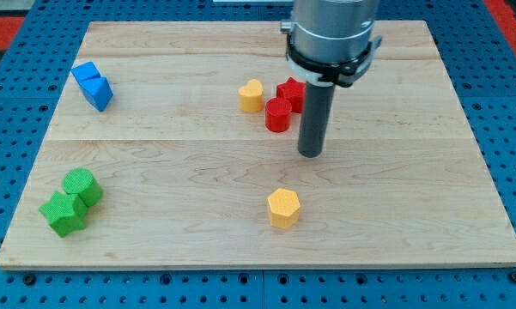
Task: Push the yellow hexagon towards the red circle
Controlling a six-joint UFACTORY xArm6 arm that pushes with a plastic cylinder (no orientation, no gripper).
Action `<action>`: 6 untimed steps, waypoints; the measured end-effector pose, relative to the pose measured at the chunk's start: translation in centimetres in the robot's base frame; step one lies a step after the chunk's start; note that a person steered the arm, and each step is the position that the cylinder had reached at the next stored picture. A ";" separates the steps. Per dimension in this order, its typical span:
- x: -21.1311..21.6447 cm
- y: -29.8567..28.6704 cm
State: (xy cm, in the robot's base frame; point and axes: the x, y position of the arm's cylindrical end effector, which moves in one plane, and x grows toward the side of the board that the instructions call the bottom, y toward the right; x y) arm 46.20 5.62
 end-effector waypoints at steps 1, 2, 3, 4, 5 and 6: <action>1.4 -0.9; 5.5 0.1; 10.4 0.1; 13.2 -2.0; 13.2 -4.7; 11.8 -4.4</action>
